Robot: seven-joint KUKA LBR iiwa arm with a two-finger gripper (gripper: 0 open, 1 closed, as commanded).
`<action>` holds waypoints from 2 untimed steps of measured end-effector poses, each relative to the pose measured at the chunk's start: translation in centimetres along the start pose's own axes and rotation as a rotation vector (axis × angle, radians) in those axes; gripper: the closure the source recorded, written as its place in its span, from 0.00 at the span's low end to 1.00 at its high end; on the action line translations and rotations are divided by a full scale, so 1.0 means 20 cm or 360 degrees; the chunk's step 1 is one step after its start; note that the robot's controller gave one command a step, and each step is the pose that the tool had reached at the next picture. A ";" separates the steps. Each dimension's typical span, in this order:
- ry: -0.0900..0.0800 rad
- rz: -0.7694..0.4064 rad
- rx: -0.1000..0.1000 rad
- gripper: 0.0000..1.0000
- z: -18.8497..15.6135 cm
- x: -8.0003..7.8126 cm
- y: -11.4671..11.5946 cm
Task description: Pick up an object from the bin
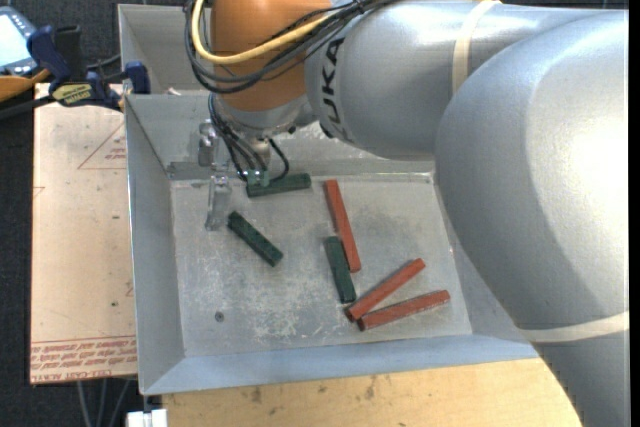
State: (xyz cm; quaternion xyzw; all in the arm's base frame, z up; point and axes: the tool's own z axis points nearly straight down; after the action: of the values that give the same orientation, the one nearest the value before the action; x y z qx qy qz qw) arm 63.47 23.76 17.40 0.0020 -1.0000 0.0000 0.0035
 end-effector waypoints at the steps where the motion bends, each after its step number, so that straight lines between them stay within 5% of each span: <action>1: -0.0003 -0.0355 0.0002 0.00 0.54 0.11 -0.18; 2: -0.0023 -0.0809 0.0008 0.00 0.05 0.14 -0.80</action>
Offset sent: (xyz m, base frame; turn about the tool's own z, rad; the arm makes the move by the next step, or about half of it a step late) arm -0.0211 -0.0357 -0.1040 -0.2254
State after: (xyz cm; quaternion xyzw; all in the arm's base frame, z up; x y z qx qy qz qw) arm 60.75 7.73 16.36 0.2534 -0.9673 0.0014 -0.0038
